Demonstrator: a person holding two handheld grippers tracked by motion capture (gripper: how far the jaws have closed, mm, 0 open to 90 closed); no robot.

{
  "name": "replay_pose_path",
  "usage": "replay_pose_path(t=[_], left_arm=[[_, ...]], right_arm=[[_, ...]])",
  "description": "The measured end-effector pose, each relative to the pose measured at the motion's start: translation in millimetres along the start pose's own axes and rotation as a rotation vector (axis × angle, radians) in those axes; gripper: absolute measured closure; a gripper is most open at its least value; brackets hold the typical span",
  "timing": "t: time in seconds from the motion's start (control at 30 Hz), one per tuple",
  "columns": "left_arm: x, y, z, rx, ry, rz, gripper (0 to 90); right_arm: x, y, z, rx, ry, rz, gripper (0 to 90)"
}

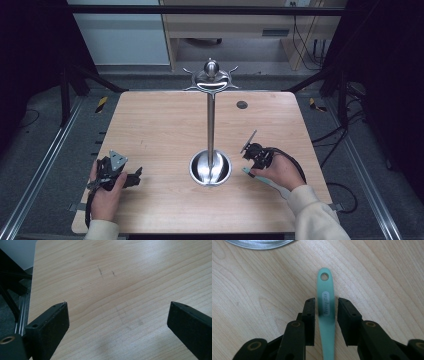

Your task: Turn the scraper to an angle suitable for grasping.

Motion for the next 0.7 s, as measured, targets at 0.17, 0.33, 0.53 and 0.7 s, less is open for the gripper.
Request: replay_pose_path(t=[0.17, 0.33, 0.53, 0.7], left_arm=[[0.1, 0.0, 0.2, 0.003, -0.001, -0.003, 3.8], [0.0, 0.1, -0.7, -0.002, -0.002, 0.0, 3.9], [0.1, 0.1, -0.8, -0.004, -0.003, 0.001, 4.0], [-0.1, 0.0, -1.1, -0.006, -0.002, 0.002, 4.0]], right_arm=[[-1.5, -0.6, 0.9, 0.004, 0.014, 0.006, 69.3], [-4.0, -0.9, 1.1, 0.024, 0.014, 0.015, 71.5], [-5.0, -0.7, 1.4, 0.028, 0.009, 0.024, 73.2], [-5.2, -0.2, 0.8, 0.037, 0.005, 0.023, 73.5]])
Point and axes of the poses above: each handheld gripper's, and its own axes: x roughly backward along the jaws, y roughly out of its top, z roughly to its left, the point moved 7 cm from there along -x, roughly forward along the jaws, and after that the axes turned 11 degrees about z, right-handed, at the moved point
